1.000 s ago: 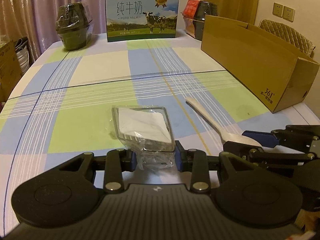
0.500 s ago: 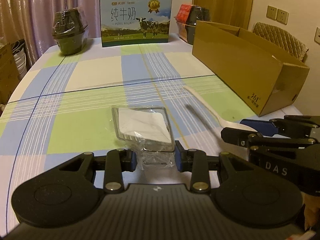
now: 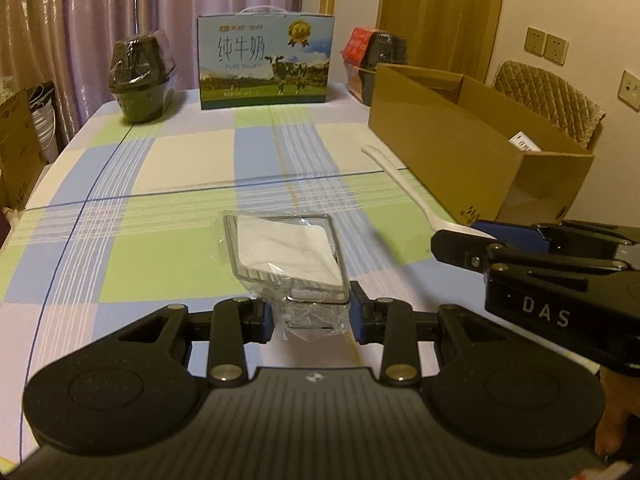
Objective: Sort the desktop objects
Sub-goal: 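Carry the tray and spoon toward the cardboard box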
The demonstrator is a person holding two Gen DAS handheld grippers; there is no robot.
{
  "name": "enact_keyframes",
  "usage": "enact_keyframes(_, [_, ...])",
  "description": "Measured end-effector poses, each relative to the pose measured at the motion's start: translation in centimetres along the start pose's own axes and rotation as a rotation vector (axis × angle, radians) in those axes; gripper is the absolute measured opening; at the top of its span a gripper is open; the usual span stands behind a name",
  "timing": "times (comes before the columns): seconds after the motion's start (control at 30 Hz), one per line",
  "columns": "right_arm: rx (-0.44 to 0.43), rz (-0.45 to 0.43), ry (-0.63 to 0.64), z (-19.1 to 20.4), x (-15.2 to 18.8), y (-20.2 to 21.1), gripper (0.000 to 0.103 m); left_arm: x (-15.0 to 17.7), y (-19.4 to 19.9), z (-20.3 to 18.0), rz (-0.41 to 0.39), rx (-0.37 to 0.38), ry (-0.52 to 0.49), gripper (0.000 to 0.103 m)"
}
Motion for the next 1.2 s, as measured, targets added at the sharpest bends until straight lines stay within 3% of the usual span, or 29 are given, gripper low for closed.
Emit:
enact_keyframes(0.73, [0.062, -0.157, -0.050, -4.9, -6.1, 5.3, 0.030, -5.9, 2.2, -5.2, -0.080, 0.065, -0.039, 0.030])
enact_keyframes(1.2, [0.143, -0.230, -0.059, -10.7, -10.8, 6.0, 0.030, -13.1, 1.1, -9.6, -0.160, 0.145, -0.102, 0.030])
Point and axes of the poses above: each gripper's, at about its wrist camera, not at the fingertips, and y roughly against the way its jaws point, z to its left, x to its underside, the point moved 5 cm from there along -y, roughly the way its jaws point, and after that the axes turned 15 degrees about -y, right-handed, at the moved point
